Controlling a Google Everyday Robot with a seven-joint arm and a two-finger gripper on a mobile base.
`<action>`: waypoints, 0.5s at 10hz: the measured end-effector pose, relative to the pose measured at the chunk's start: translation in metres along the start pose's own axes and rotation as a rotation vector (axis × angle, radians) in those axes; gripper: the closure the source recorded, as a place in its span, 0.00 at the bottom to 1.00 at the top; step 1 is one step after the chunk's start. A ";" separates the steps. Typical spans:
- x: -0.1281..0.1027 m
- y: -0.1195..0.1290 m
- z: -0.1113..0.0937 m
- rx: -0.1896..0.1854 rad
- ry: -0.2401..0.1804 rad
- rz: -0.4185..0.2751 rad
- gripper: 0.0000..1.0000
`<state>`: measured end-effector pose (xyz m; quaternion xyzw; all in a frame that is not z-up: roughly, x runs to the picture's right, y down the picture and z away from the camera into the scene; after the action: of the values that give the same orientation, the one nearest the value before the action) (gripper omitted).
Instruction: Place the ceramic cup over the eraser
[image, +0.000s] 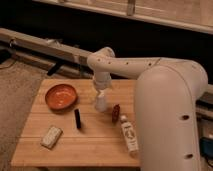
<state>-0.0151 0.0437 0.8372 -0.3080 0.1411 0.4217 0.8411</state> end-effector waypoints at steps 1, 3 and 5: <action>-0.002 -0.001 0.005 -0.006 0.000 -0.002 0.20; -0.010 0.000 0.015 -0.029 -0.002 -0.011 0.20; -0.015 -0.002 0.024 -0.048 -0.003 -0.013 0.20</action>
<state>-0.0233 0.0486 0.8636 -0.3284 0.1276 0.4201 0.8363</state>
